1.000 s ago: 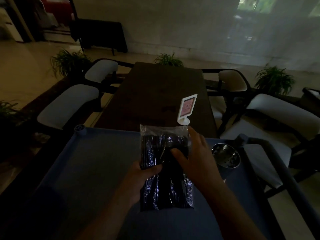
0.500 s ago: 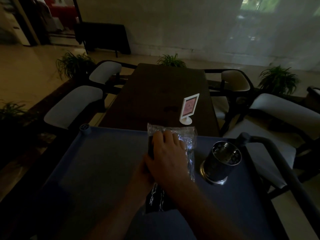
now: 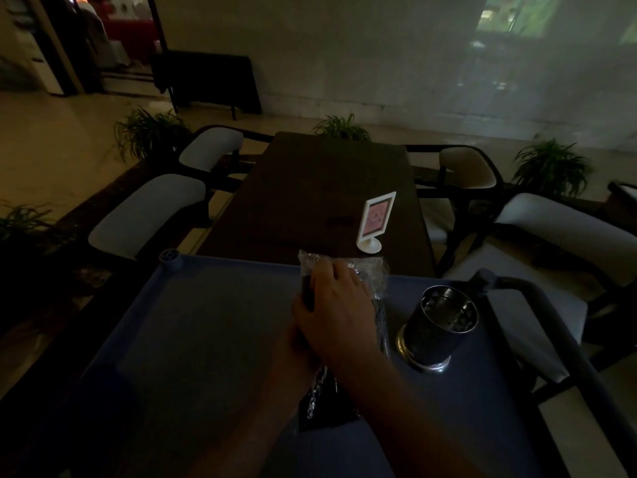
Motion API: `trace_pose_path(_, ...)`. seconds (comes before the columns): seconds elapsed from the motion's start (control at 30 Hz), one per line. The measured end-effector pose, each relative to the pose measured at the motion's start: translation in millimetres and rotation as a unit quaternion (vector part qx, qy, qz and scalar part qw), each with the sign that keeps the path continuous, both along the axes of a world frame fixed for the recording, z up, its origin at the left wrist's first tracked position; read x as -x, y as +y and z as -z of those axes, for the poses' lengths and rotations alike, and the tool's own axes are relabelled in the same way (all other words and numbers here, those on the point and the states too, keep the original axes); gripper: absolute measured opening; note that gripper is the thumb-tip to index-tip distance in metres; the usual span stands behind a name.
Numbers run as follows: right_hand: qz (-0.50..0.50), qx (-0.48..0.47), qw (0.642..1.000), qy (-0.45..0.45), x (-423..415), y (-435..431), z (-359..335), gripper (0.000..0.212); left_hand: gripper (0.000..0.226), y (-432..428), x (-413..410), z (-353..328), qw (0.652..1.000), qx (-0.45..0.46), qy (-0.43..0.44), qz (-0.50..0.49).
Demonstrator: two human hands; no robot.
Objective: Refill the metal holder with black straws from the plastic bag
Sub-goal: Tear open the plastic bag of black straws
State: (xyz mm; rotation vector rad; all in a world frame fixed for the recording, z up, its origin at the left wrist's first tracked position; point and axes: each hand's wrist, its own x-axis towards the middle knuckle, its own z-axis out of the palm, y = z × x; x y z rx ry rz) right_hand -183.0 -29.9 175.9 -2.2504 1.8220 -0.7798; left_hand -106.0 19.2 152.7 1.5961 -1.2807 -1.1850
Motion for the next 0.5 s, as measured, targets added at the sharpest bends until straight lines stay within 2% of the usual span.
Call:
trace_pose_path(0.03, -0.005, 0.000, 1.000, -0.009, 1, 0, -1, 0.037, 0.029, -5, 1, 6, 1.000, -0.015, 0.021, -0.017)
trace_pose_path(0.1, -0.018, -0.003, 1.000, -0.010, 3, 0, -2, 0.036, 0.027, -11, 1, 11, 0.999, -0.022, 0.011, -0.036)
trace_pose_path(0.27, -0.043, 0.010, 0.999, -0.017, 10, 0, -3, 0.016, 0.020, -16, 2, 6, 0.999, -0.020, -0.035, 0.001)
trace_pose_path(0.5, -0.067, 0.022, 0.996, -0.055, 15, -2, -4, 0.009, 0.009, -17, -3, 12, 0.998, -0.052, 0.041, 0.003)
